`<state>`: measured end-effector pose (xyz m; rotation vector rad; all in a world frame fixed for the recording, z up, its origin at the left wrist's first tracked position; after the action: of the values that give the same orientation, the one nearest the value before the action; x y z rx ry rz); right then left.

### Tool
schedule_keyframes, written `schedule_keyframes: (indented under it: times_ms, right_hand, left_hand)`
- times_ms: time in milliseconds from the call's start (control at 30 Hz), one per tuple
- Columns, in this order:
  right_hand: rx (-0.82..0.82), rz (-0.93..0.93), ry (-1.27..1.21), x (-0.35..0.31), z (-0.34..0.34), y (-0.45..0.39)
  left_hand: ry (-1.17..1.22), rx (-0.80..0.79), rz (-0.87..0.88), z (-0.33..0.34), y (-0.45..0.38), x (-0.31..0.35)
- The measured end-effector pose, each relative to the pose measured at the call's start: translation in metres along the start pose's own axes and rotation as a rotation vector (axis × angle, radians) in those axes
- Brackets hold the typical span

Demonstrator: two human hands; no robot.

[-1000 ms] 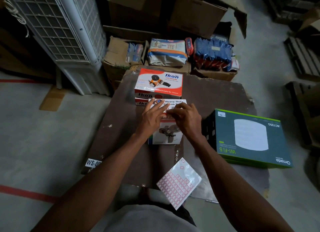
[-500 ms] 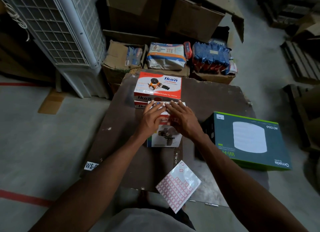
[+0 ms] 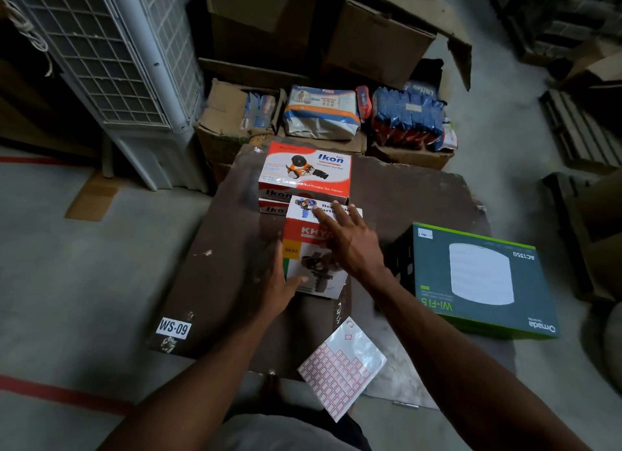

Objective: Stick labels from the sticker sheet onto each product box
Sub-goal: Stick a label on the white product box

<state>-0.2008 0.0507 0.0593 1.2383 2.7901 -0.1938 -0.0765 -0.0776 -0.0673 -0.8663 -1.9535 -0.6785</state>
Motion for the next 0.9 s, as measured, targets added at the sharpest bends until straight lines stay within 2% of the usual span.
schedule_keyframes:
  times_ms: [200, 300, 400, 533, 633, 733, 900]
  right_hand:
    - [0.162, 0.173, -0.153, 0.013, 0.001, 0.005]
    - [0.223, 0.242, -0.247, 0.018, 0.005, 0.009]
    - [0.214, 0.288, -0.293, 0.018, 0.012, 0.012]
    - [0.125, 0.394, -0.389, 0.021, 0.025, 0.022]
    - [0.015, 0.495, -0.411, 0.034, 0.039, 0.031]
    - [-0.081, 0.564, -0.549, 0.041, 0.055, 0.039]
    - [-0.052, 0.685, -0.787, 0.044, 0.055, 0.05]
  left_hand:
    - [-0.001, 0.203, -0.055, -0.021, -0.017, 0.004]
    - [-0.063, 0.14, -0.097, -0.021, -0.024, -0.006]
    - [-0.257, 0.194, -0.159, -0.018, -0.021, -0.013]
    - [-0.038, 0.235, -0.294, -0.014, -0.007, -0.014]
    - [-0.045, 0.251, -0.334, -0.019, -0.003, -0.03]
    - [-0.032, 0.25, -0.365, -0.029, -0.001, -0.041]
    - [0.127, 0.228, -0.353, -0.038, 0.002, -0.027]
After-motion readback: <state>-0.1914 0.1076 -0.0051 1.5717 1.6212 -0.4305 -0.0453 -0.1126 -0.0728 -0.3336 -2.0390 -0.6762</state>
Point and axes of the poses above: each hand's wrist, its own y-axis away from the middle knuckle, its own z-axis out of the palm, x = y × z, the point moved 6 cm from there along -y, towards the middle knuckle, and after that the axes turned 12 degrees about x, right-handed, at the moved point
